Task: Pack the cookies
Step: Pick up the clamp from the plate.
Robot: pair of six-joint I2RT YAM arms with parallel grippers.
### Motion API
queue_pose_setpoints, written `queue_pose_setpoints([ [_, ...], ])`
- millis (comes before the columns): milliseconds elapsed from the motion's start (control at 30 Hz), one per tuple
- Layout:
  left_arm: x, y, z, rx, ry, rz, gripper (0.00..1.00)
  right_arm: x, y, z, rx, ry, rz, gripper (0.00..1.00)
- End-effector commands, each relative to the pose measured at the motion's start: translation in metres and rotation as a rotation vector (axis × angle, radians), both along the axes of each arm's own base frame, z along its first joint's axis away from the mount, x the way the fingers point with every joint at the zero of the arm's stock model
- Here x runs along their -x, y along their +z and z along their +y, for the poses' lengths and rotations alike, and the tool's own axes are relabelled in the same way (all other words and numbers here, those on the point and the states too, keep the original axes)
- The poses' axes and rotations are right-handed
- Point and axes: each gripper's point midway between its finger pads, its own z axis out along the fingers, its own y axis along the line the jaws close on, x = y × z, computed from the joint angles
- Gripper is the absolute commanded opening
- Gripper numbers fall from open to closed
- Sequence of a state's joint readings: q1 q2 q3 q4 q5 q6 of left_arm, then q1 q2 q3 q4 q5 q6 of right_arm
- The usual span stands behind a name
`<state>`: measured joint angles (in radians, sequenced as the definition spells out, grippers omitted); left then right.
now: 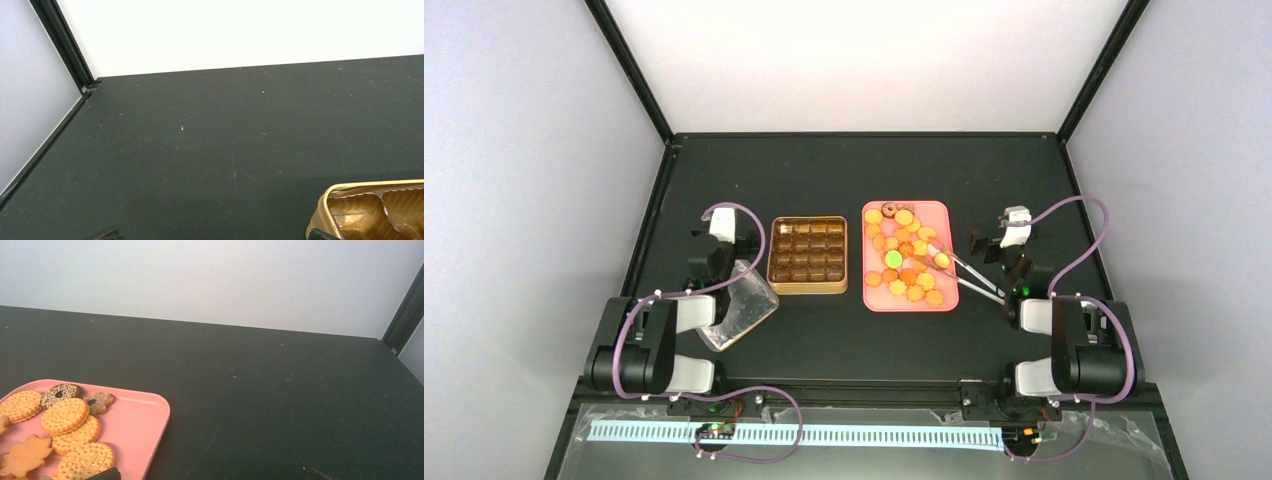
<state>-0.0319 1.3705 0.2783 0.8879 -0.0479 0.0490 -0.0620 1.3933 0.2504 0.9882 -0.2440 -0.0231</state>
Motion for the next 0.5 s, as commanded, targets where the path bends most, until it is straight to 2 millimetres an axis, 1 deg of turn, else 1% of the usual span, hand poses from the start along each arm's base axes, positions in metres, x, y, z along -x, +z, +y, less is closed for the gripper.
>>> queue_pose_setpoints([
  [0,-0.0096,0.0186,-0.0004,-0.002,-0.013,-0.061,0.99,-0.0059,0.0184,0.0005,0.011,-0.001,-0.071,1.00],
  [433,-0.0098,0.0186,-0.0007,-0.007,-0.017,-0.065,0.99,-0.0060,0.0186,0.0004,0.011,-0.002,-0.072,1.00],
  [467,-0.0106,0.0196,-0.0040,-0.010,-0.036,-0.066,0.99,-0.0057,0.0182,0.0005,0.010,-0.002,-0.071,1.00],
])
